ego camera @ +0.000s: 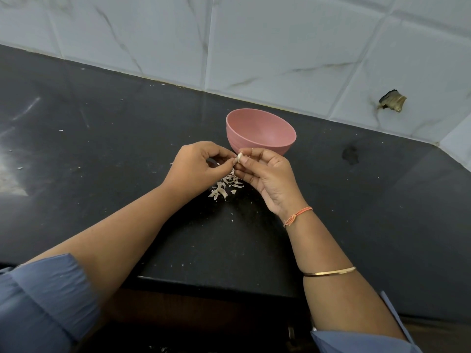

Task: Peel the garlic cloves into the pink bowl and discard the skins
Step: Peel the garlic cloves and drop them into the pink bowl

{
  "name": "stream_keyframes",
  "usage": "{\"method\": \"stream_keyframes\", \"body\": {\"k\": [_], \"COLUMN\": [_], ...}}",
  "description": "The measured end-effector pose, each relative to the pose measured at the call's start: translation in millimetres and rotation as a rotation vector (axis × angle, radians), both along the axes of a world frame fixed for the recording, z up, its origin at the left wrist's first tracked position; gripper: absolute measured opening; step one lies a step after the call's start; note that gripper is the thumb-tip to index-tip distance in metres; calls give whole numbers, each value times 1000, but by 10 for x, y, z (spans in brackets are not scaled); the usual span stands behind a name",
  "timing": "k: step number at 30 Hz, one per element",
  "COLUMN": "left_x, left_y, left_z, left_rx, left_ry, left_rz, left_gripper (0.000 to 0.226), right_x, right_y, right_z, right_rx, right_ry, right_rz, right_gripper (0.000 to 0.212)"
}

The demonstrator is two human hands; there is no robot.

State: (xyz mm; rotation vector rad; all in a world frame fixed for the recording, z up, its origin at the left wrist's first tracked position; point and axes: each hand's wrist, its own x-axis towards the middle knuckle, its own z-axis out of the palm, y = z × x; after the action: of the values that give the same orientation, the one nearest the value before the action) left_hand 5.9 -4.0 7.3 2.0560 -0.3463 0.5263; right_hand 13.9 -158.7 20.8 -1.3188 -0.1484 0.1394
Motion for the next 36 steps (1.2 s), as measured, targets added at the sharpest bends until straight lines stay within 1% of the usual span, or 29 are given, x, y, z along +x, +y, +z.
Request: {"method": "stream_keyframes", "body": {"k": [3, 8, 15, 23, 29, 34, 36], "left_x": [3, 10, 5, -1, 17, 44, 40], "left_y": [6, -10, -31, -40, -32, 11, 21], "left_z": [-1, -22, -15, 3, 5, 4, 1], "left_rx": [11, 34, 73, 86, 82, 16, -20], "left_ry": [-17, -22, 2, 5, 7, 13, 24], "left_rz": [4, 33, 86, 104, 135, 216, 233], "left_gripper": [13, 8, 6, 5, 6, 7, 11], "right_x": [-6, -17, -27, -30, -31, -37, -34], "right_y": [8, 24, 43, 83, 97, 87, 76], "right_z": [2, -8, -24, -28, -23, -18, -13], "right_rx": [-5, -22, -78, -275, -273, -234, -213], "right_ry": [-7, -24, -58, -164, -173, -160, -149], "right_rz": [-10, -22, -24, -82, -46, -41, -35], "right_gripper": [10, 8, 6, 12, 20, 19, 17]}}
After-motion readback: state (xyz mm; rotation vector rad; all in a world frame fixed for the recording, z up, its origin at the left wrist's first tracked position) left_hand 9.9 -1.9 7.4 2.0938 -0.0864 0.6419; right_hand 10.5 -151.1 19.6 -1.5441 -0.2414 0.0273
